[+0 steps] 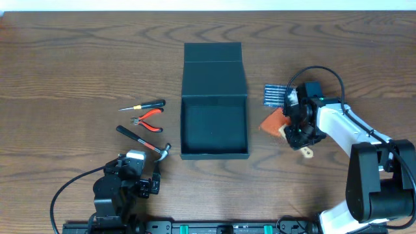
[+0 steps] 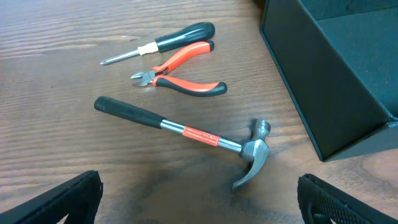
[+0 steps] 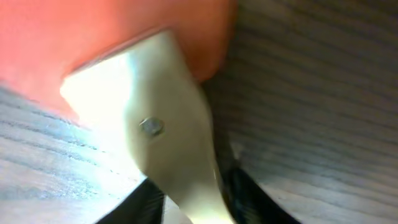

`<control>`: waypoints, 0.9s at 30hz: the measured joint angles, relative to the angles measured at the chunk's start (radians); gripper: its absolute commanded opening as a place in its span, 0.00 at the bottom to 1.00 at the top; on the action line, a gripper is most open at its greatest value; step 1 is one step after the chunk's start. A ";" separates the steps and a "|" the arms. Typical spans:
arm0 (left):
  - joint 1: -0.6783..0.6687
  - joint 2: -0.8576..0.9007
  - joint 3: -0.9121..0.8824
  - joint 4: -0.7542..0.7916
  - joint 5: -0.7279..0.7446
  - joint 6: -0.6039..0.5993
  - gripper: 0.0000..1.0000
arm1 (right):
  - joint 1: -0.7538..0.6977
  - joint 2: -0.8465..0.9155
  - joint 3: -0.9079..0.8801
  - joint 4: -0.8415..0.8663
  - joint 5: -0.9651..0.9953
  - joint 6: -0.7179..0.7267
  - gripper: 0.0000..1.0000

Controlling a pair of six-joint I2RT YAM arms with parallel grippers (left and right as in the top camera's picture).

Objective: Pack container
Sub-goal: 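Reach the right gripper to the orange scraper and grasp its wooden handle, then lift the scraper with the right gripper and lower it into the black box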

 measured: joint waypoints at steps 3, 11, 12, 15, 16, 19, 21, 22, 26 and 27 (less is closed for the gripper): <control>0.000 0.000 0.000 0.000 0.000 0.000 0.99 | 0.000 0.000 0.000 -0.002 -0.008 0.016 0.31; 0.000 0.000 0.000 0.000 0.000 0.000 0.98 | 0.022 -0.001 0.002 -0.056 -0.055 0.032 0.23; 0.000 0.000 0.000 0.000 0.000 0.000 0.98 | 0.031 0.002 0.003 -0.071 -0.063 0.036 0.23; 0.000 0.000 0.000 0.000 0.000 0.000 0.99 | 0.051 0.010 0.012 -0.103 -0.077 0.041 0.22; 0.000 0.000 0.000 0.000 0.000 0.000 0.99 | 0.058 0.014 0.017 -0.111 -0.080 0.041 0.22; 0.000 0.000 0.000 0.000 0.000 0.000 0.98 | 0.081 0.023 0.031 -0.121 -0.090 0.044 0.18; 0.000 0.000 0.000 0.000 0.000 0.000 0.98 | 0.095 0.023 0.045 -0.126 -0.098 0.048 0.17; 0.000 0.000 0.000 0.000 0.000 0.000 0.99 | 0.100 0.023 0.052 -0.128 -0.100 0.048 0.17; 0.000 0.000 0.000 0.000 0.000 0.000 0.99 | 0.117 0.023 0.089 -0.153 -0.111 0.049 0.16; 0.000 0.000 0.000 0.000 0.000 0.000 0.98 | 0.120 0.023 0.099 -0.162 -0.113 0.048 0.16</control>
